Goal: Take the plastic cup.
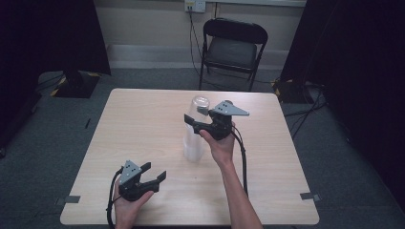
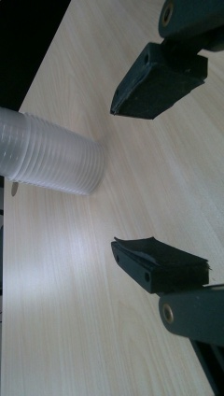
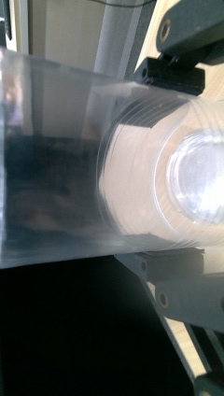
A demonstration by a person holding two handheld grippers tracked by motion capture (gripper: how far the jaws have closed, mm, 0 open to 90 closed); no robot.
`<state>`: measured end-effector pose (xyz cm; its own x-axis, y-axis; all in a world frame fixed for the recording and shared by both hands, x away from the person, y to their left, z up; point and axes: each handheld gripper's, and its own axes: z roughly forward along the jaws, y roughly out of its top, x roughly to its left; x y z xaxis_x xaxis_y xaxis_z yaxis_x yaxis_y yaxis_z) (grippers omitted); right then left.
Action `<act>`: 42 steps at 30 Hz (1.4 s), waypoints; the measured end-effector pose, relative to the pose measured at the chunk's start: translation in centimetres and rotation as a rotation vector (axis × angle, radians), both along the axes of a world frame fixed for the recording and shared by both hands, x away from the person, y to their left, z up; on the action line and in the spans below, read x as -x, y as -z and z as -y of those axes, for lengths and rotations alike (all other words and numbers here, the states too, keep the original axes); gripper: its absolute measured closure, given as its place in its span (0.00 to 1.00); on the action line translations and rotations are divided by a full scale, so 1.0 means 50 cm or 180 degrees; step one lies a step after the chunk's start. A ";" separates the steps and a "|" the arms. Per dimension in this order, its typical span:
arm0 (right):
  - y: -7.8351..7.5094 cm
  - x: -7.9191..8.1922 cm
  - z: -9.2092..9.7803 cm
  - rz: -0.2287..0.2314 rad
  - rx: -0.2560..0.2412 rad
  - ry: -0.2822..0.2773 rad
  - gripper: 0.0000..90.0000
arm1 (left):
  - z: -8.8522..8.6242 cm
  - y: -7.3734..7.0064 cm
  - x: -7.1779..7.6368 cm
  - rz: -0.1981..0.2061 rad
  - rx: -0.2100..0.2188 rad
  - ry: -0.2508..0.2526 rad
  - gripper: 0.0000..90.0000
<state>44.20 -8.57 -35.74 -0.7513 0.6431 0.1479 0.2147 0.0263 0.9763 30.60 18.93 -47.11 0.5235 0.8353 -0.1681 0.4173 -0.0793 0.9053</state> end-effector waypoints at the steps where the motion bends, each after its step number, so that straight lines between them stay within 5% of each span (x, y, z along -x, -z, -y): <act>1: 0.000 0.000 0.000 0.0000 0.0000 0.0000 0.39 | 0.001 0.000 0.000 0.0001 -0.0002 0.0001 0.32; 16: -0.048 0.037 0.024 0.0114 -0.0212 -0.0008 0.40 | -0.002 -0.006 0.002 0.0047 0.0033 -0.0039 0.33; 22: -0.056 0.057 0.044 -0.0014 -0.0227 0.0073 0.40 | 0.000 -0.011 -0.001 0.0073 0.0066 0.0046 0.34; 42: -0.011 0.096 0.113 -0.0194 -0.0423 0.0143 0.41 | 0.015 -0.024 -0.012 0.0124 0.0144 0.0185 0.39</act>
